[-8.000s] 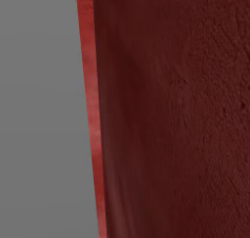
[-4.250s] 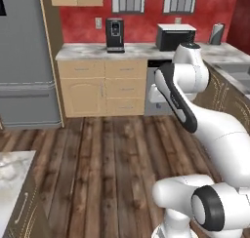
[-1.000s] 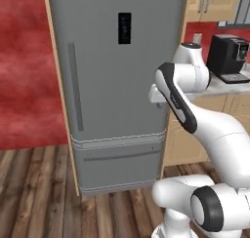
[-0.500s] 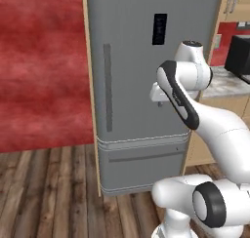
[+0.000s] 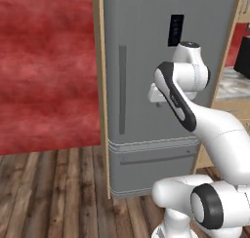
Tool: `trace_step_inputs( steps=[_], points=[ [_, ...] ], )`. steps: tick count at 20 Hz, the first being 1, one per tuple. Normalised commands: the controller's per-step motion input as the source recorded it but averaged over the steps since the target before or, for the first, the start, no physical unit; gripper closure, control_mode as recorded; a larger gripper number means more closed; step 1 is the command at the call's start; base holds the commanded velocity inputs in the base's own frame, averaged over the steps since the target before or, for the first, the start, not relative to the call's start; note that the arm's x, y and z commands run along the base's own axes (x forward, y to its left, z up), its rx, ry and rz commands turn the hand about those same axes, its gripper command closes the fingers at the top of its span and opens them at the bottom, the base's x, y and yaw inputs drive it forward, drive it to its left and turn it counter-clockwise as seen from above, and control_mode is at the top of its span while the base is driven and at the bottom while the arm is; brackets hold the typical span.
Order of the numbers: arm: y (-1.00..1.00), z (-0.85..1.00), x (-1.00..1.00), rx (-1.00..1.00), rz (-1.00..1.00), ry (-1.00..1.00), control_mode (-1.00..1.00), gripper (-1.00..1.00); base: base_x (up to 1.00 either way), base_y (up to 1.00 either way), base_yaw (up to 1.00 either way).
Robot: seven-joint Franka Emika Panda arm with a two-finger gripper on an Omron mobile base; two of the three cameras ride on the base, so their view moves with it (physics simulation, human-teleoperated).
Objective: Navigate to the fridge.
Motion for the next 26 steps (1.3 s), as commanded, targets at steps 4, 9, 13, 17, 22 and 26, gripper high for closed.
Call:
trace_step_inputs(
  steps=[4, 9, 13, 17, 22, 26],
  points=[
    [0.0, 0.0, 0.0, 0.0, 0.0, 0.0, 1.0, -1.0, 0.22, -0.57, 0.0],
    [0.0, 0.0, 0.0, 0.0, 0.0, 0.0, 1.0, -1.0, 0.68, -0.51, 0.0],
    [0.0, 0.0, 0.0, 0.0, 0.0, 0.0, 1.0, -1.0, 0.69, -0.17, 0.0],
    [0.0, 0.0, 0.0, 0.0, 0.0, 0.0, 1.0, -1.0, 0.56, -0.05, 0.0],
    [0.0, 0.0, 0.0, 0.0, 0.0, 0.0, 1.0, -1.0, 0.35, 0.0, 0.0],
    [0.0, 0.0, 0.0, 0.0, 0.0, 0.0, 1.0, -1.0, 0.27, 0.0, 0.0]
  ],
)
